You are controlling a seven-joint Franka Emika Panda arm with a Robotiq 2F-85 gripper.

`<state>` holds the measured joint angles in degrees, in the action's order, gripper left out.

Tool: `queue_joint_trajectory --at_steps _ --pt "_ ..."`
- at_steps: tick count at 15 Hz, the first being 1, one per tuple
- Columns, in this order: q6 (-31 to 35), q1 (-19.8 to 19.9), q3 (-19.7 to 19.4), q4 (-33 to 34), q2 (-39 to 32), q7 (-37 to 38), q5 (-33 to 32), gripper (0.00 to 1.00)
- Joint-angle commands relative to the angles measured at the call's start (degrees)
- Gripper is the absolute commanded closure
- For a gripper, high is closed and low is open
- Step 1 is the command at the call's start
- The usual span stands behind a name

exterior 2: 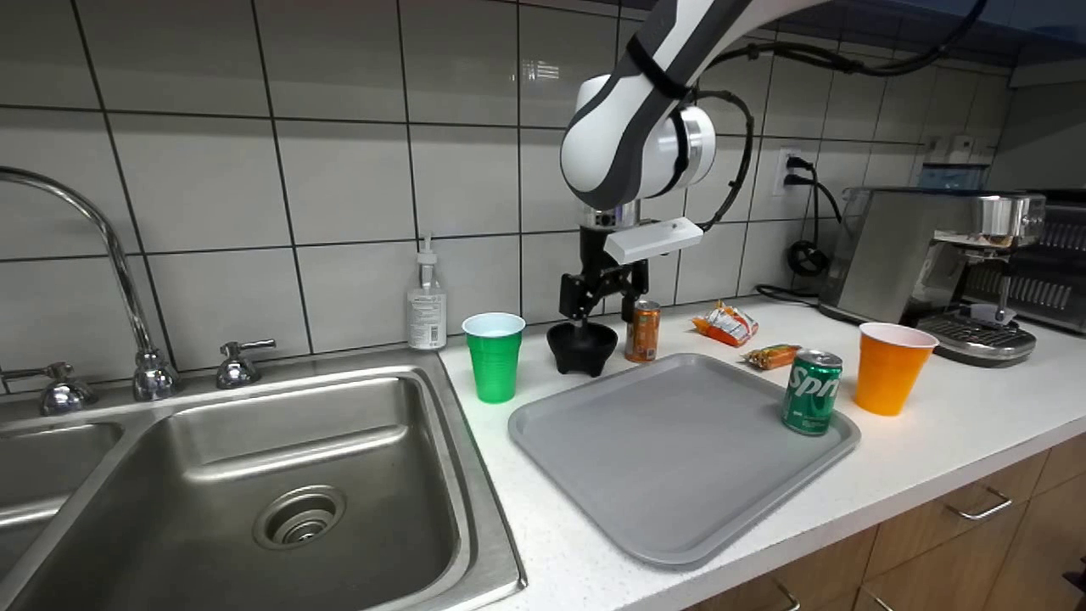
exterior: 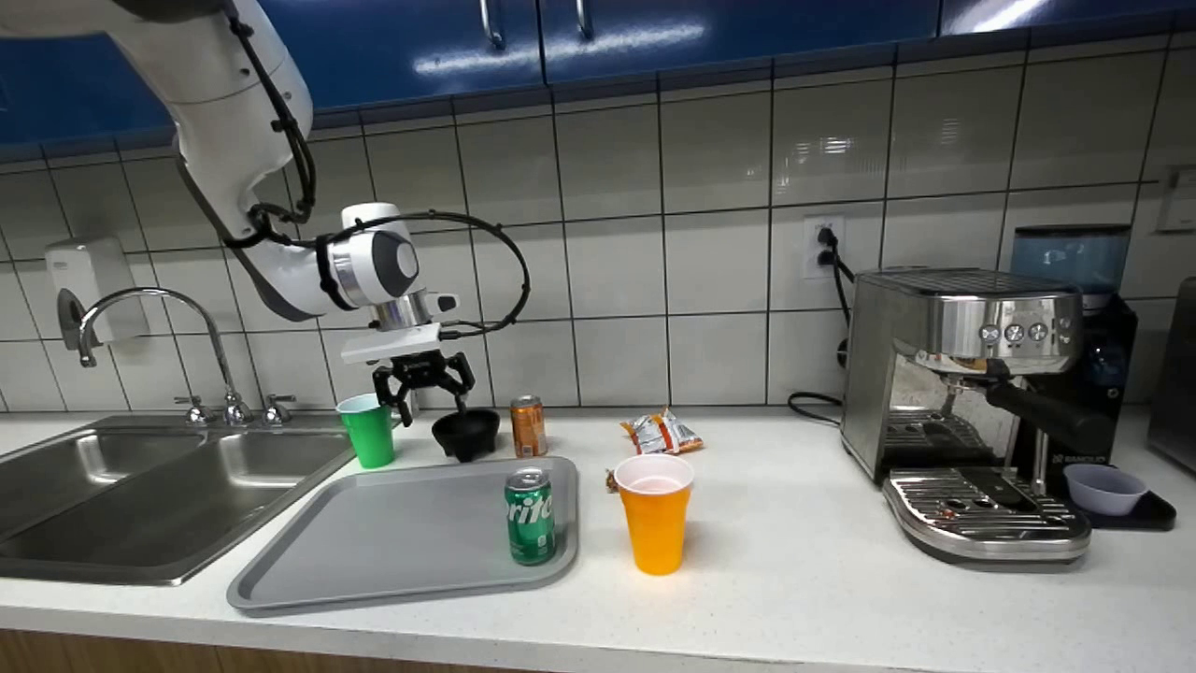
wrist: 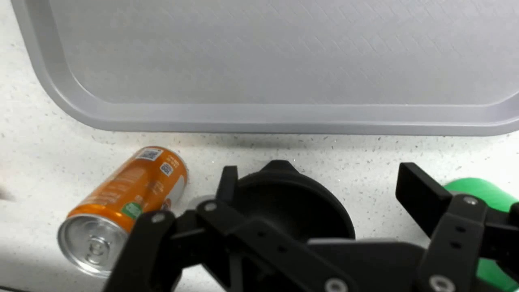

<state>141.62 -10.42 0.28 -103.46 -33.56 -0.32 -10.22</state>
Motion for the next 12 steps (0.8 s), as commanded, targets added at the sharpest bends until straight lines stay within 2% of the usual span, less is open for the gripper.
queue_joint_trajectory --at_steps 1,12 --pt "0.52 1.3 0.41 -7.67 6.37 1.53 0.61 0.0" --pt "4.48 4.07 -1.5 -21.24 15.77 5.3 0.61 0.0"
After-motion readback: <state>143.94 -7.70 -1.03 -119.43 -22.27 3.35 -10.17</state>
